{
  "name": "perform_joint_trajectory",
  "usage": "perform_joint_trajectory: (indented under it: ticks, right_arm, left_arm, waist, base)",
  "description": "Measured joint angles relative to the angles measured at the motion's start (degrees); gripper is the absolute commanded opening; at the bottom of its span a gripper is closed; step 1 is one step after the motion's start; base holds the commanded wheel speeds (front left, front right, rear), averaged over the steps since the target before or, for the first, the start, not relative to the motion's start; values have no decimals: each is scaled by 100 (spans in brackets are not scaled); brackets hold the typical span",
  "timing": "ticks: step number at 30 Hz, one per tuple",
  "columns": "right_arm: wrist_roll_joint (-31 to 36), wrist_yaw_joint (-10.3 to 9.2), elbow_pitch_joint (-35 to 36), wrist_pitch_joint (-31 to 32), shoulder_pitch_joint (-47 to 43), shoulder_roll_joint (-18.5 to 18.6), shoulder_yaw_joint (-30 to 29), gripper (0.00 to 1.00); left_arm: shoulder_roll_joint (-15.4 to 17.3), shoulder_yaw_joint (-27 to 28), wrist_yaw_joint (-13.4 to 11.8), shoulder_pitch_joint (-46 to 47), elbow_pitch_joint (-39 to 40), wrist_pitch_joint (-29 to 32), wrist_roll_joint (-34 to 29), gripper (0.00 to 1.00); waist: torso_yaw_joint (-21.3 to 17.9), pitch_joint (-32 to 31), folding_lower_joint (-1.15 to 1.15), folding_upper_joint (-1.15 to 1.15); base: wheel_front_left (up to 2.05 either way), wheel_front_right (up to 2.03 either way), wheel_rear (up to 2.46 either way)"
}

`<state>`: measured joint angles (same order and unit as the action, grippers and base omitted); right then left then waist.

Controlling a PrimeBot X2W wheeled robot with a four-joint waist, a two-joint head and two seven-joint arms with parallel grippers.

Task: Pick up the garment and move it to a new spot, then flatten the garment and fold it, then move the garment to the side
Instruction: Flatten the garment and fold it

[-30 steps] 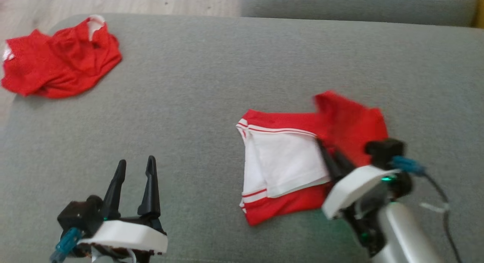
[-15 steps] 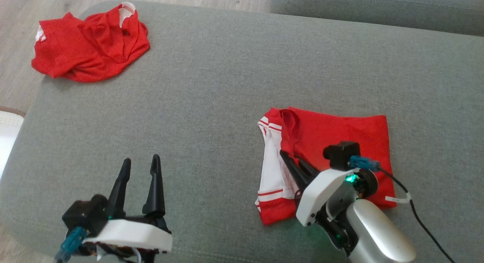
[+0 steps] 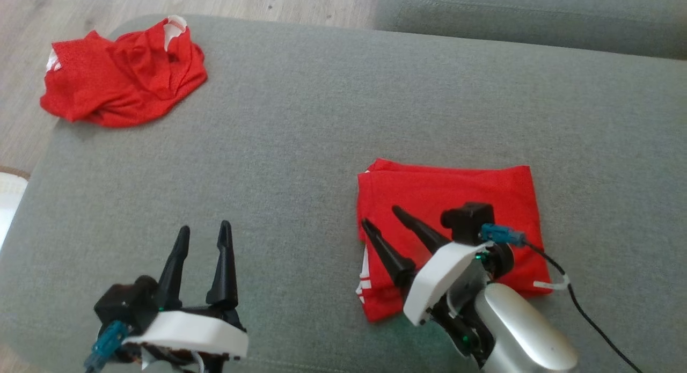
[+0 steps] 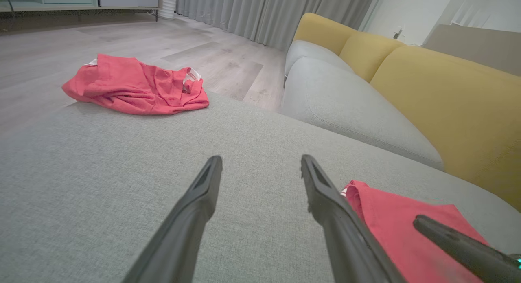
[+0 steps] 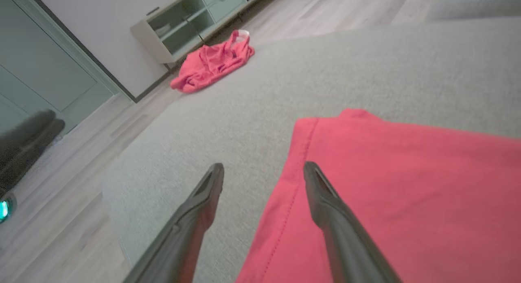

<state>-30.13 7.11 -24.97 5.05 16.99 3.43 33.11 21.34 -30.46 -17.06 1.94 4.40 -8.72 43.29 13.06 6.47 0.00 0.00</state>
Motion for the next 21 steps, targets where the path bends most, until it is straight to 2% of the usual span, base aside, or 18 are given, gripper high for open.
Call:
perform_joint_trajectory:
  ticks: [3,6,14,17,21]
  right_arm:
    - [-3,0,233,-160,28,0,-32,100]
    - [191,0,345,-292,27,0,-350,100]
    - [1752,0,728,-611,-163,-1,-2150,100]
    - [2092,0,927,-657,-573,-5,-2726,100]
    - [2342,0,1190,-714,-1156,-34,-3216,100]
  left_arm:
    - [0,-76,1,-1,-5,5,0,100]
    - [0,-102,1,-1,-5,7,0,100]
    - [-5,-140,41,32,-120,-55,-122,100]
    - [-3,-126,7,91,-238,-107,-160,100]
    - [19,-119,-118,126,-398,-190,-308,100]
  waist:
    - [-78,-90,0,0]
    - [-146,-157,0,0]
    - [-309,-407,0,0]
    - [-371,-516,0,0]
    - [-485,-640,-1,0]
  base:
    - [0,0,0]
    - [0,0,0]
    - [0,0,0]
    - [0,0,0]
    - [0,0,0]
